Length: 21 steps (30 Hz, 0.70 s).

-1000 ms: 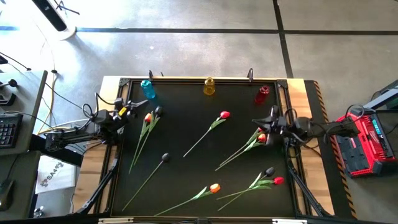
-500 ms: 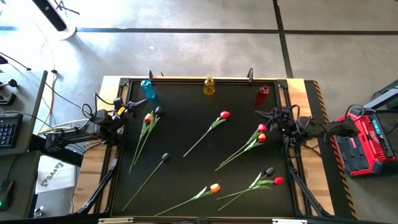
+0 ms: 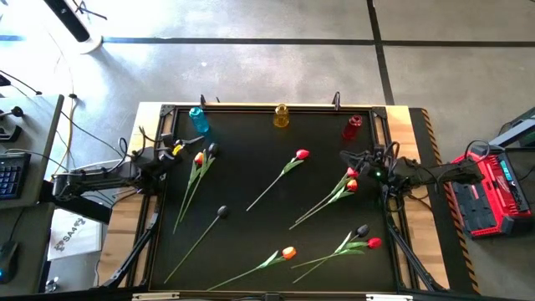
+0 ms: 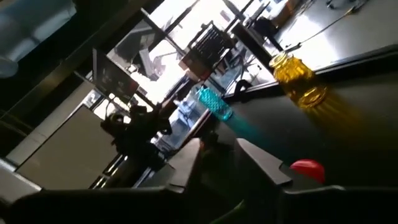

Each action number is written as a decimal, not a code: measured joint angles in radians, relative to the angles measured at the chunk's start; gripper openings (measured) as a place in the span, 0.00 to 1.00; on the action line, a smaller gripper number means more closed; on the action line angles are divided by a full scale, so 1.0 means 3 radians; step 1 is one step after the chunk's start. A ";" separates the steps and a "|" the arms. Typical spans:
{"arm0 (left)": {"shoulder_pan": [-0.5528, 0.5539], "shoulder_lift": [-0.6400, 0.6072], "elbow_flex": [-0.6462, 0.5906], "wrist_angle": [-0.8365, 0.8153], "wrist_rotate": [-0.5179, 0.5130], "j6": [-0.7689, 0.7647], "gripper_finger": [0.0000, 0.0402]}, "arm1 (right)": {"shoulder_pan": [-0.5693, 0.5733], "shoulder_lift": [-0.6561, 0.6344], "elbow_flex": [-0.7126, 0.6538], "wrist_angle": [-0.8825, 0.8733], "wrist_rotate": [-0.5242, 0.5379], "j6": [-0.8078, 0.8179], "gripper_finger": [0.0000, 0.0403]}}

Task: Sort flowers into vase by color
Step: Put the top red flower into the red vase

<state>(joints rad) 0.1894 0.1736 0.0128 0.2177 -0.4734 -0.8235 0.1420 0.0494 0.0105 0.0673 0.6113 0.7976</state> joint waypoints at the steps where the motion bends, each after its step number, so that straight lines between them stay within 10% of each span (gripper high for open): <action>1: 0.0000 0.0066 0.0000 0.0044 0.0014 -0.0024 0.00 | -0.0005 0.0019 0.0000 -0.0003 -0.0019 0.0037 0.29; 21: 0.0000 0.1301 0.0979 -0.0111 0.0586 0.0615 0.01 | -0.0560 0.0864 0.0298 0.0616 -0.0470 0.0370 0.50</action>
<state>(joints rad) 0.1894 0.5640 0.3066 0.1843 -0.2977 -0.6391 -0.0259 0.3086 0.0999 0.2520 0.4703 0.9085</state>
